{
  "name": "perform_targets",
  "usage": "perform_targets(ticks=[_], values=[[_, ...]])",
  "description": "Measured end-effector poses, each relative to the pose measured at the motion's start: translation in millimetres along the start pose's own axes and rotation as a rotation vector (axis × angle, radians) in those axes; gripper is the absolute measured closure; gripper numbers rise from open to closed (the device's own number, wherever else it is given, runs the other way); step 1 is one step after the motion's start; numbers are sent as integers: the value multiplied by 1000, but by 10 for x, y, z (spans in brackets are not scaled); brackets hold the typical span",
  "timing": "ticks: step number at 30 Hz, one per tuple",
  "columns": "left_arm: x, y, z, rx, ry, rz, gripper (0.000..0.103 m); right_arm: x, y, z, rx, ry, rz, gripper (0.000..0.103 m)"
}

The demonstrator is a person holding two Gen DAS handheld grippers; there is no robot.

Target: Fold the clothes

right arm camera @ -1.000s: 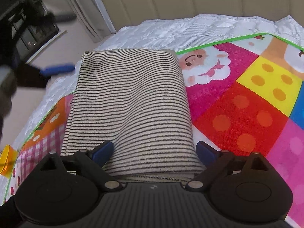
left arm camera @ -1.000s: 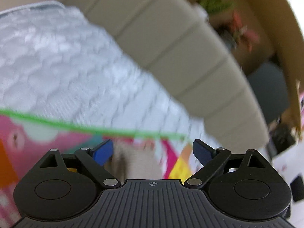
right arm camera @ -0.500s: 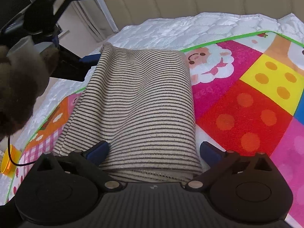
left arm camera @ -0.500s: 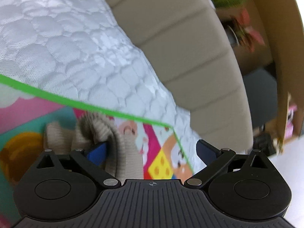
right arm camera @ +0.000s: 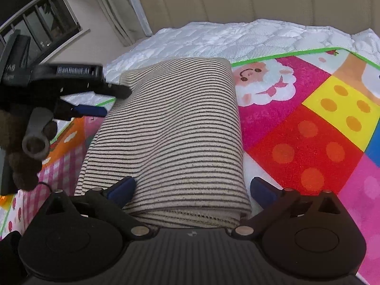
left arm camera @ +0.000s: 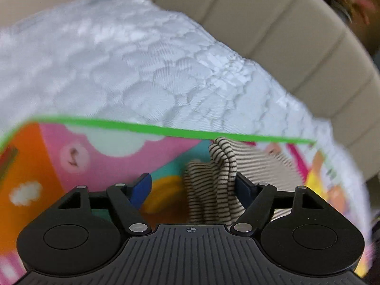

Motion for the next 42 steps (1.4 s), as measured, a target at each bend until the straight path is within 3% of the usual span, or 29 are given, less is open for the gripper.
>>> perform_targets(ticks=[2,4,7,10,13,15,19,21,22,23,25,28,29,30,32,34,35,37,40,42], values=[[-8,22,-63,-14,-16,37,22,2,-4,0,1,4,-3,0],[-6,103,-150,-44,20,20,23,7,-10,2,0,11,-10,0],[-44,277,-361,-92,96,-58,24,24,-21,-4,-1,31,-29,0],[-176,310,-566,-106,91,-138,21,46,-20,-19,-4,47,-48,0],[-212,134,-679,-82,27,-99,23,65,-29,-29,-6,61,-66,0],[-152,58,-714,-78,50,-113,20,78,-30,-29,-8,71,-78,0],[-86,-1,-735,-74,62,-139,17,91,198,24,-52,94,-86,0],[-67,2,-745,-68,48,-140,16,74,442,174,-147,97,-77,0],[-56,7,-750,-63,42,-143,16,40,529,286,-188,80,-69,2],[-45,11,-756,-58,36,-145,16,-15,529,427,-198,58,-53,13],[-10,27,-782,-46,34,-155,16,-130,493,721,-205,11,-17,27],[27,39,-812,-33,42,-171,16,-353,80,1090,-118,-82,17,23],[30,40,-815,-31,42,-173,16,-380,-99,1132,-62,-119,65,16],[30,42,-816,-31,39,-174,16,-396,-275,1165,-5,-157,118,16],[44,33,-811,-30,37,-178,16,-319,-371,1208,14,-207,196,35],[66,23,-805,-31,36,-185,16,-68,-157,1256,-87,-81,212,47],[85,20,-802,-30,37,-190,16,66,-21,1255,-144,-8,222,47],[121,21,-797,-28,39,-197,16,121,16,1203,-162,33,168,48],[137,23,-786,-28,34,-199,16,-174,-266,1122,-87,-29,15,48],[118,17,-781,-33,20,-192,15,-331,-295,1076,-80,-98,37,47]])
Point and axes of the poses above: each gripper's, at about its wrist camera, not at the fingertips, and y roughly against the way its jaws point, x to its left, z to its top, the point moved 8 cm from there along -y, roughly the way its jaws point, and after that the axes turned 12 degrees about x, right-handed, at the moved point
